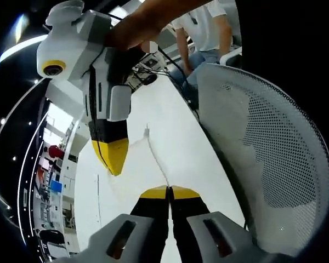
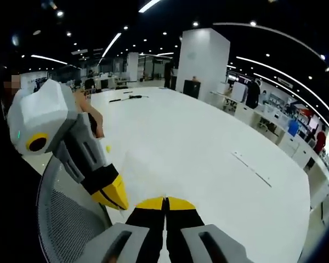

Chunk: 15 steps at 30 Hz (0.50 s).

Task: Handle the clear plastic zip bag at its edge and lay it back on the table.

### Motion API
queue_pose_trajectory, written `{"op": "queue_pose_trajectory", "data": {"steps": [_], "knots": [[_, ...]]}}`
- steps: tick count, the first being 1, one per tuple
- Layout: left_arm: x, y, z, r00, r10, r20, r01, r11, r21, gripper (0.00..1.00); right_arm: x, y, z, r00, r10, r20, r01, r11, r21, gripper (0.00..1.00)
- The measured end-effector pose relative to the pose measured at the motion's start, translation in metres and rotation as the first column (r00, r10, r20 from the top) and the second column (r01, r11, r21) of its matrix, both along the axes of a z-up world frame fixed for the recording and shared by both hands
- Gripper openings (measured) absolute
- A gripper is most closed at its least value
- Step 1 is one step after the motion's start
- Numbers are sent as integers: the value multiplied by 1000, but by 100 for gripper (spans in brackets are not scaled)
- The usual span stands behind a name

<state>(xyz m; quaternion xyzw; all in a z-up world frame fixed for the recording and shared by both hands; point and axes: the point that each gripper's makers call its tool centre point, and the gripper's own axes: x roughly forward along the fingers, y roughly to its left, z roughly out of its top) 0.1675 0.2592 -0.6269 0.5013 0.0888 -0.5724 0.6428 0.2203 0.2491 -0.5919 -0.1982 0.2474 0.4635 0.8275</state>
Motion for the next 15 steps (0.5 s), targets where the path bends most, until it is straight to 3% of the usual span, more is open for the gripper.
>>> {"op": "queue_pose_trajectory", "data": {"steps": [15], "knots": [[-7,5,-4,999,21,-33,-21,1000,-9,0,18,-16,16,998,-44,33,44,999,17,0]]}}
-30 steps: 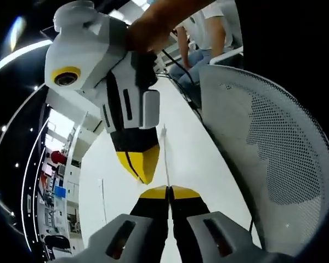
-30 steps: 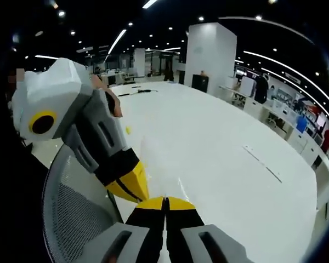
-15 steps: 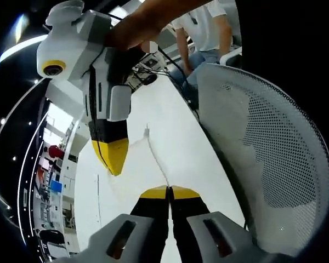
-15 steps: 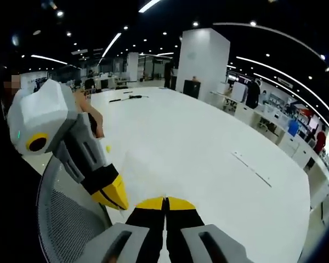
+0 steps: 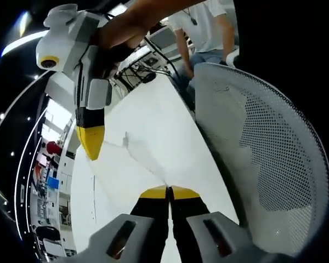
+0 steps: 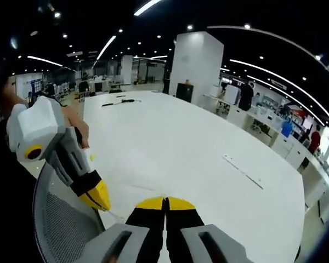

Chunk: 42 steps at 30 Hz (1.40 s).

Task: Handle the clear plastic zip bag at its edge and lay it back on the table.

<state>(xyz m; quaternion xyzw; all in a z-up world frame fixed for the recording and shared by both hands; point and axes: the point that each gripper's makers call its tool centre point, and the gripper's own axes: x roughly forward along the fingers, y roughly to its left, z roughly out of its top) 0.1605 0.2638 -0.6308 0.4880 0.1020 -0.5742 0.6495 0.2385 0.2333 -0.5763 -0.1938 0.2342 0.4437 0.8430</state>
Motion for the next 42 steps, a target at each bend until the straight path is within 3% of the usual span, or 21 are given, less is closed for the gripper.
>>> {"op": "queue_pose_trajectory", "data": {"steps": [10,13,20,24,26,30,34,36,37,42], "knots": [[2,2,1,999,32,-21,-32,999,-14,0,2,8,4,999,27,45,-27,1000,-15,0],[5,-5,13,992,84,-92,-95,988,-123,0,1,10,2,995,63,74,-58,996,-62,0],[17,-8,28,985,106,-133,-134,966,-220,0,1,17,-6,986,120,113,-105,987,-124,0],[21,-11,43,960,146,-239,-220,921,-321,8,4,18,-8,979,143,145,-120,981,-155,0],[26,-8,48,955,166,-246,-245,908,-339,12,5,18,-9,977,148,152,-123,979,-163,0],[30,3,63,928,220,-299,-332,853,-403,15,11,16,-10,972,159,174,-126,974,-187,0],[32,22,64,907,270,-323,-392,822,-412,22,17,14,-11,966,164,202,-120,970,-213,0],[32,32,66,895,291,-338,-424,791,-442,24,20,14,-12,961,172,218,-120,966,-229,0],[32,40,65,878,313,-363,-459,766,-451,26,23,14,-13,955,181,234,-122,962,-244,0],[31,70,57,838,394,-378,-539,710,-454,34,31,16,-24,949,192,251,-120,953,-276,0]]}}
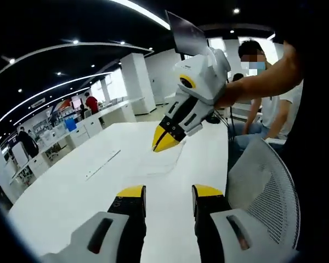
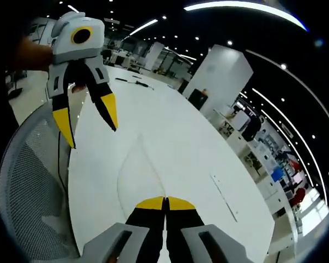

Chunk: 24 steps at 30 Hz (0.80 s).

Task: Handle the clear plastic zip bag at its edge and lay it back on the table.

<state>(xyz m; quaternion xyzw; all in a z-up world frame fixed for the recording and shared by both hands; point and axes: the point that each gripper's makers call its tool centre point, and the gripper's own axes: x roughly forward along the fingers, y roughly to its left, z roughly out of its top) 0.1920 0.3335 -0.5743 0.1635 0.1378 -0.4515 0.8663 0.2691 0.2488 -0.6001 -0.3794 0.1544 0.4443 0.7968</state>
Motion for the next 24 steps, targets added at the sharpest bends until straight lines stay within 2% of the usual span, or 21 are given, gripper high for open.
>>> {"op": "queue_pose_trajectory", "data": {"steps": [2,7,13,18,21,24], "knots": [[-1,10,-3,999,33,-7,-33,999,-1,36,2,0,-2,1000,1,16,-1,1000,-12,0],[-8,34,-11,994,107,-27,-108,994,-7,41,6,7,-16,1000,16,10,-15,999,-33,0],[-19,49,-22,991,129,-47,-129,992,-4,46,14,11,-31,1000,27,15,-26,998,-55,0],[-25,47,-22,990,127,-61,-128,992,-11,49,27,13,-43,998,44,47,-39,994,-98,0],[-30,50,-29,988,140,-69,-141,990,-12,49,32,14,-48,997,45,57,-38,993,-109,0],[-33,52,-32,986,150,-74,-151,988,-16,49,36,17,-60,997,61,40,-56,992,-114,0]]}}
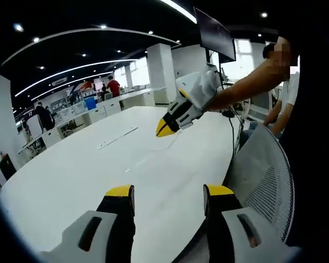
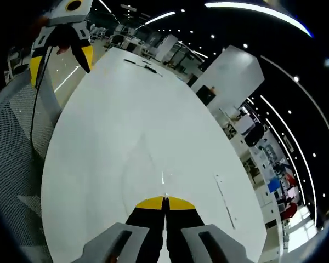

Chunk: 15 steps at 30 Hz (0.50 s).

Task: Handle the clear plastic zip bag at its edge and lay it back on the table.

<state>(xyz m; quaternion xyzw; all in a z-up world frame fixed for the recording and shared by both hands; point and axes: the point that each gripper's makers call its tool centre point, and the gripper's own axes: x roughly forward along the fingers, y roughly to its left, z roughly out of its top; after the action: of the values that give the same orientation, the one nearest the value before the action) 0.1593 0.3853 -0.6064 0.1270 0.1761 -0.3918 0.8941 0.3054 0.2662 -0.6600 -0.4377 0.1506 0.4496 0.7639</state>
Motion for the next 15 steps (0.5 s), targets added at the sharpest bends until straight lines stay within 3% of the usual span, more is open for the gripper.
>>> {"op": "queue_pose_trajectory", "data": {"steps": [1,7,15], "knots": [[-2,1,0,1000,4,-4,-4,1000,2,49,-2,2,-8,999,12,-35,-12,1000,-5,0],[-4,7,-6,999,34,-11,-34,999,-7,50,-3,7,-32,997,21,-78,-23,999,-22,0],[-7,7,-9,999,50,-19,-50,999,-7,50,-1,8,-53,997,35,-74,-40,997,-66,0]]}}
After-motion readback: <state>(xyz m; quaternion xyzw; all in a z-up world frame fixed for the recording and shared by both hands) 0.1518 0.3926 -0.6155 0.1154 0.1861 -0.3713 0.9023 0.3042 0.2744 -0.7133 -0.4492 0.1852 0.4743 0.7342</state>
